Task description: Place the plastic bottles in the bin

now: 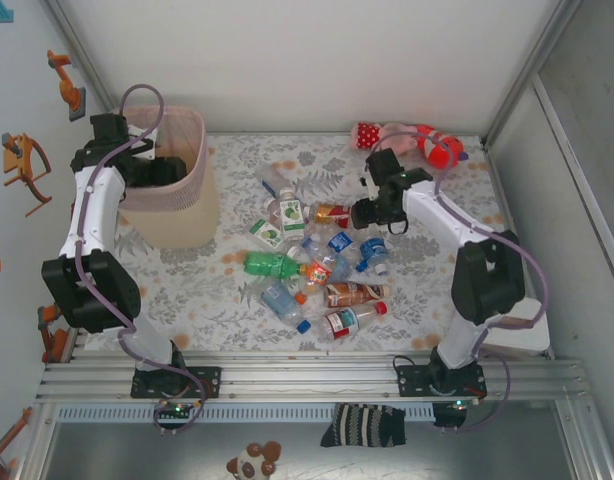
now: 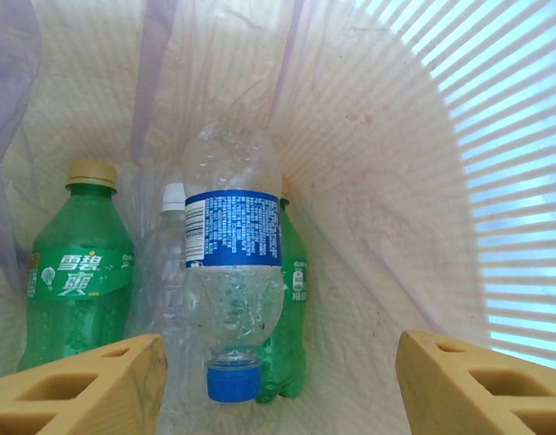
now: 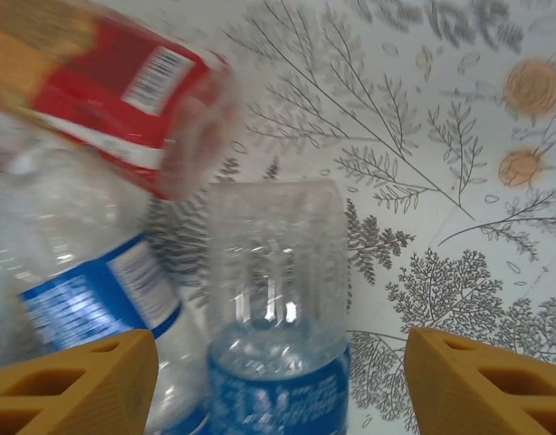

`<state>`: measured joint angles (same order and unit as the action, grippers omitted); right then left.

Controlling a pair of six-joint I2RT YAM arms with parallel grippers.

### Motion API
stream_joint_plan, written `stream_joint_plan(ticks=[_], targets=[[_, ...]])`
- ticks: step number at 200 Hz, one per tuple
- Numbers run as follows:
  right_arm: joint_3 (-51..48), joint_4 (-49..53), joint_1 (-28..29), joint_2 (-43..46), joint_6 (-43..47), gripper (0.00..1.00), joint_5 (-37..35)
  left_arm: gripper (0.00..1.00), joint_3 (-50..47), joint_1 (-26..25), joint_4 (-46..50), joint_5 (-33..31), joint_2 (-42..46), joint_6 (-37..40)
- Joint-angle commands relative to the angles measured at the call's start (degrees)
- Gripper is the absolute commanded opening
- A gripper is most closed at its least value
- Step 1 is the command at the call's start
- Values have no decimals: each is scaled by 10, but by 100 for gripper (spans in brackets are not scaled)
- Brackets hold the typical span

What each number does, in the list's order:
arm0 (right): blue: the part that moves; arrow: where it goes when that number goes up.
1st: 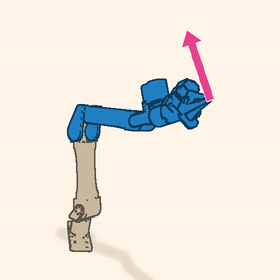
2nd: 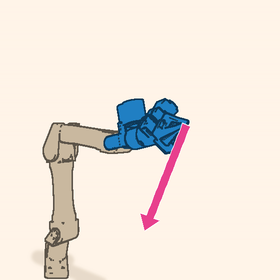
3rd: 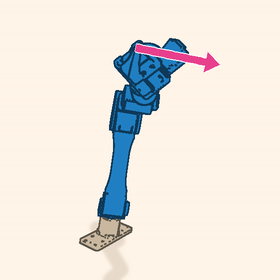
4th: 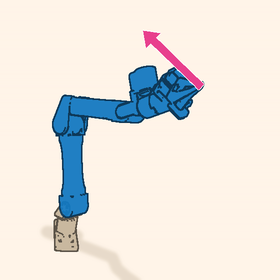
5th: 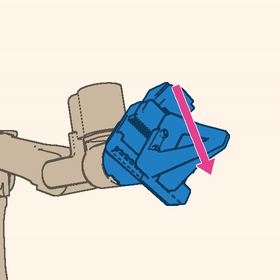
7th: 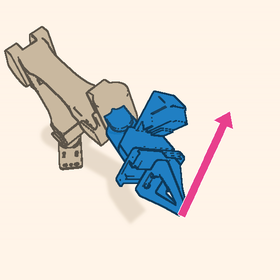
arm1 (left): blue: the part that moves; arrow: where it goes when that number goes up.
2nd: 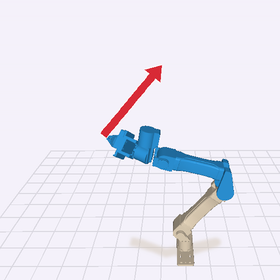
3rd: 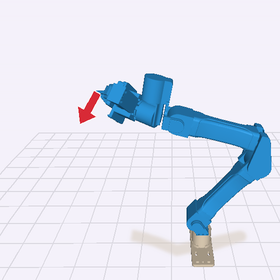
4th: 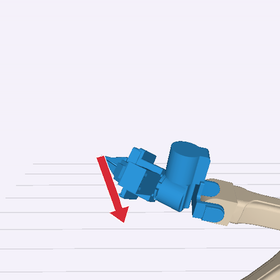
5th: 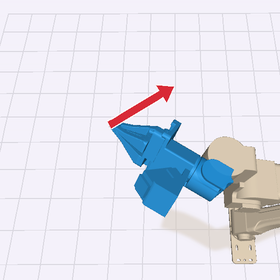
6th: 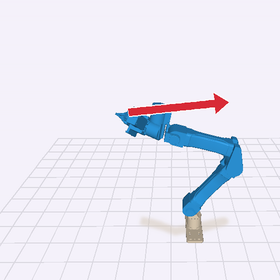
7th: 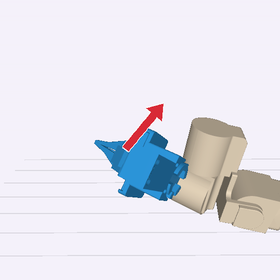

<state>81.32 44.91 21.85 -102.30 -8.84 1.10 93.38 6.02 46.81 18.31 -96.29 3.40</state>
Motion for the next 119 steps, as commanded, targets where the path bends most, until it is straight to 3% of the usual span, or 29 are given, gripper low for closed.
stream_joint_plan(ticks=[1,56,119], targets=[[35,25,-6,-35,32,71,27,67,-2,3,0,17,18,-7],[81,32,-8,-123,52,70,36,67,-3,5,-4,27,19,-11],[93,33,-12,-164,69,64,33,67,-5,6,-8,35,21,-14]])
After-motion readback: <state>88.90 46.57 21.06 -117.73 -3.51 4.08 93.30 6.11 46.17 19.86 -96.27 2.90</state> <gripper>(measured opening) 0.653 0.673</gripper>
